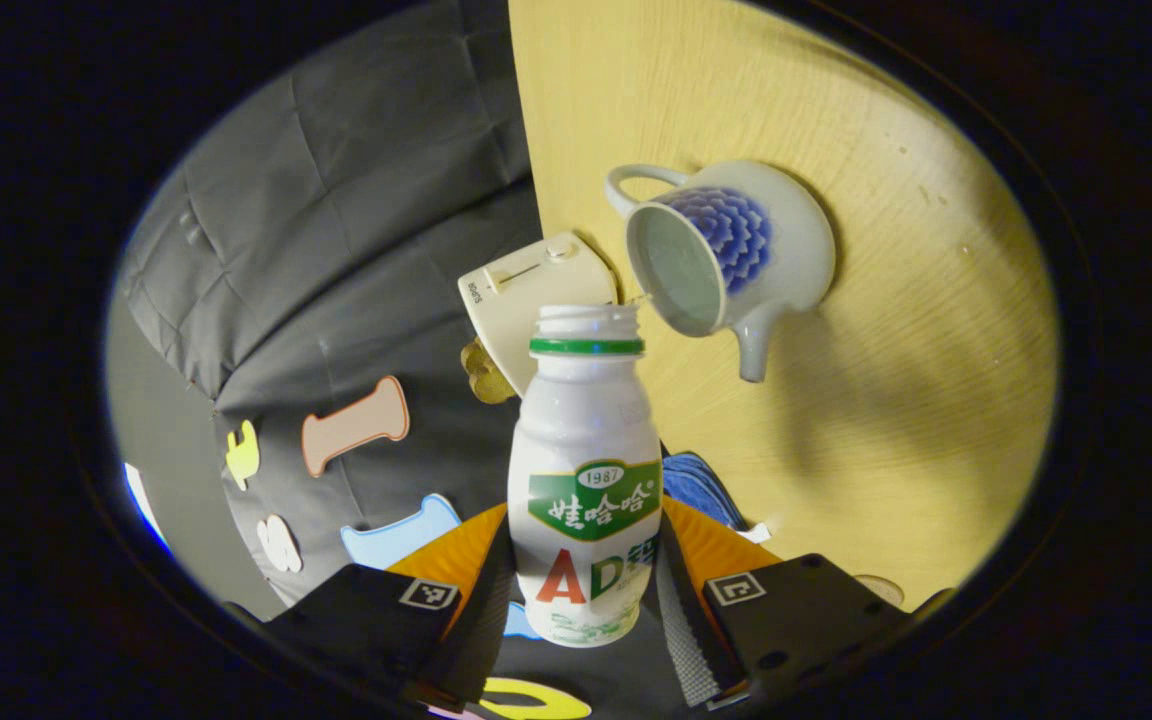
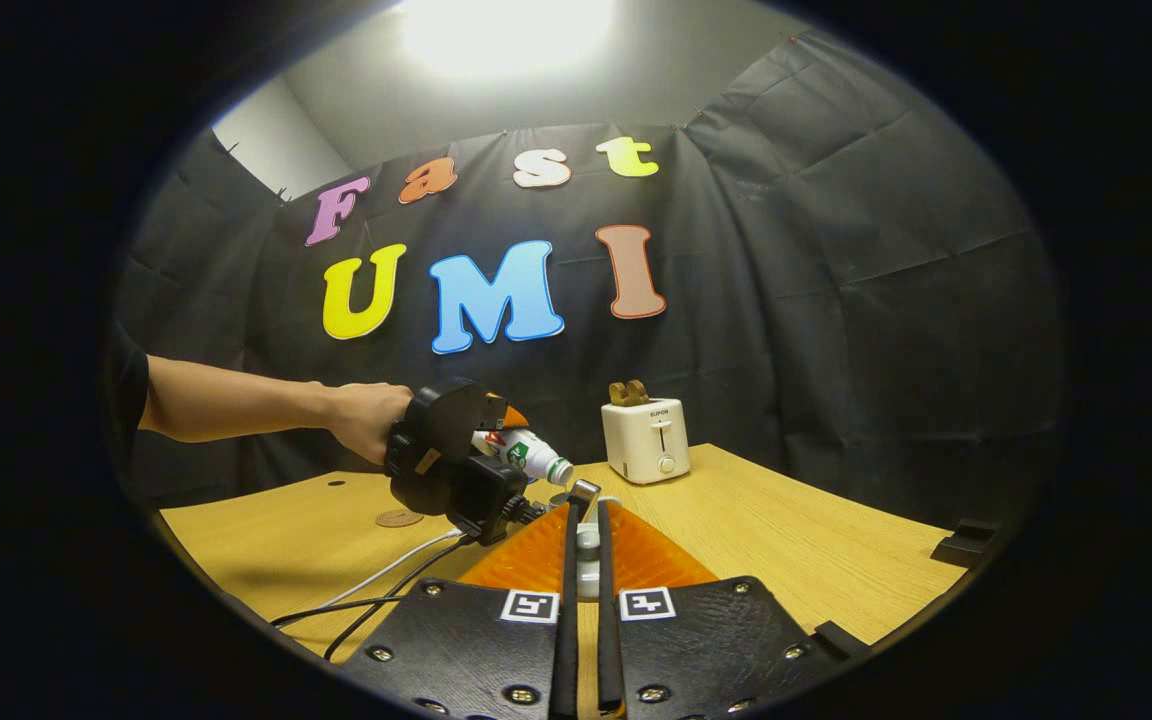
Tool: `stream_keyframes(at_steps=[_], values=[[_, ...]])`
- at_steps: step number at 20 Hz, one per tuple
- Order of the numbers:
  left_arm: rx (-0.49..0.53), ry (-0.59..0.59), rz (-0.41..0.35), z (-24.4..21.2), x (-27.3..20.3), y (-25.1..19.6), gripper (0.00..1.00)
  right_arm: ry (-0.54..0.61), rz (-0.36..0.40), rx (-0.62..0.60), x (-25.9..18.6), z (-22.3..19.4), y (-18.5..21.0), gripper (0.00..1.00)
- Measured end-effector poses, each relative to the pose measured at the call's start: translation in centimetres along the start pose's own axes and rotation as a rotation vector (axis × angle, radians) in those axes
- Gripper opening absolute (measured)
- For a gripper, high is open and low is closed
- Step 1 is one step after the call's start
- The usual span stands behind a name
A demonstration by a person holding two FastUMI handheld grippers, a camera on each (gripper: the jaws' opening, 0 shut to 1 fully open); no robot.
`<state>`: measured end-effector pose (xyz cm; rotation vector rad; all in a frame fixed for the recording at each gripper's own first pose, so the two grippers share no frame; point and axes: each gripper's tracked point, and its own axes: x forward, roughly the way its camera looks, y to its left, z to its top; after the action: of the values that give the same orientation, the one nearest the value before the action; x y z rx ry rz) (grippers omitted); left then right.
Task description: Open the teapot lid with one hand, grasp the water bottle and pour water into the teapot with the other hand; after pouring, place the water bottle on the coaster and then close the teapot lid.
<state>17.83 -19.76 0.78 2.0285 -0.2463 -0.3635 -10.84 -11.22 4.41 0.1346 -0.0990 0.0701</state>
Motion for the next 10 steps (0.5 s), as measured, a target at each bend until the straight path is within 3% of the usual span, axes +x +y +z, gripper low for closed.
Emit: stream_keyframes(at_steps=[1,4,5,8,10], values=[[0.009,-0.002,0.001,-0.32,-0.01,0.04,0.80,0.001,0.000,-0.003,-0.05,0.07,-0.01,0.08],[0.033,-0.006,0.005,-0.33,-0.02,0.15,0.76,-0.001,-0.002,-0.003,-0.10,0.10,-0.05,0.07],[0.044,-0.006,0.008,-0.29,-0.04,0.22,0.80,-0.001,-0.002,-0.001,-0.19,0.09,-0.01,0.07],[0.072,-0.008,0.024,-0.42,0.00,0.25,0.75,-0.002,-0.003,-0.001,-0.22,0.13,-0.06,0.08],[0.076,-0.007,0.028,-0.52,0.06,0.29,0.80,-0.004,-0.001,0.007,-0.31,0.21,0.02,0.08]])
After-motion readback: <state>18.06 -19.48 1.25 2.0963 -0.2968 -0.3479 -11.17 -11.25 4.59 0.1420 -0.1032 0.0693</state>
